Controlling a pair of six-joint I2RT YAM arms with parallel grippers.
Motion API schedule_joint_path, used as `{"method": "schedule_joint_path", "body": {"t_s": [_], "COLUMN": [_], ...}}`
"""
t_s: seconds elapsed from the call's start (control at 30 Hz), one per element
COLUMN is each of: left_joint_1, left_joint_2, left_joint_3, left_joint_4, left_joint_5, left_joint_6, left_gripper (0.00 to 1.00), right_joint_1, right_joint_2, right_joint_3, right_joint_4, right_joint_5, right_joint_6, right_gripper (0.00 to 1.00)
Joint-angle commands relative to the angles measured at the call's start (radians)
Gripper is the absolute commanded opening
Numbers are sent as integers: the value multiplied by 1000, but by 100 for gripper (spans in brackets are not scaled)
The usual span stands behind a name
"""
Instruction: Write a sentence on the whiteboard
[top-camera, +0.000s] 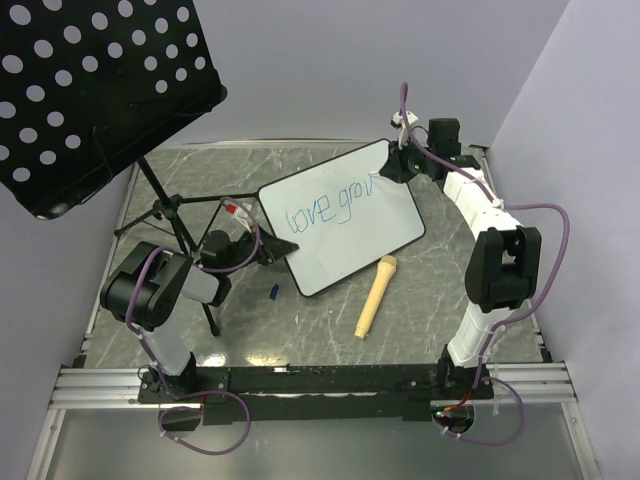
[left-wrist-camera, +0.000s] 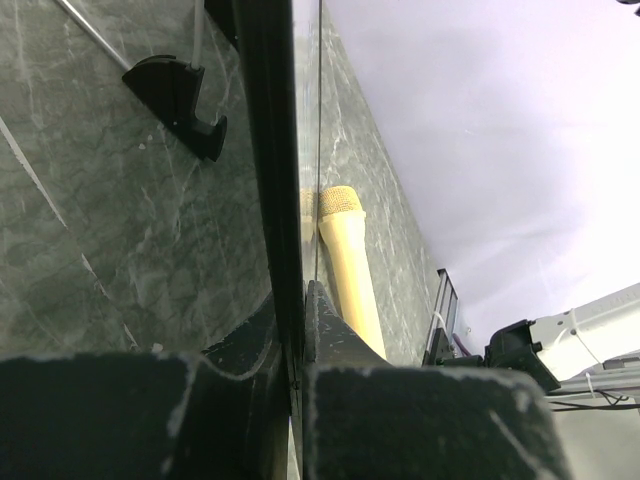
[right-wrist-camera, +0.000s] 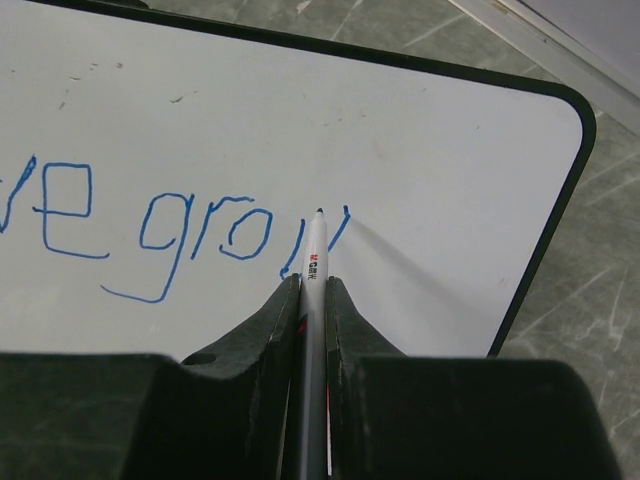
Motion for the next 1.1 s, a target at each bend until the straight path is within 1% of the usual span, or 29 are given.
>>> {"method": "schedule_joint_path", "body": {"t_s": [0.0, 0.4, 0.6, 1.07], "left_joint_1": [-6, -5, -5, -5], "left_joint_2": [-21, -21, -23, -24], "left_joint_3": [12, 20, 23, 26], "left_joint_4": [236, 226, 217, 217], "left_joint_5": [73, 74, 73, 71], "left_joint_6": [53, 55, 60, 60], "left_gripper": [1, 1, 1, 1], "right_joint_1": [-8, -13, -17, -24], "right_joint_2": [32, 53, 44, -34], "right_joint_3": [47, 59, 39, -90], "right_joint_4": [5, -10, -12, -1], "right_joint_5": [15, 29, 27, 13], "right_joint_6": [-1, -12, -19, -56], "right_gripper": [0, 0, 0, 0]}}
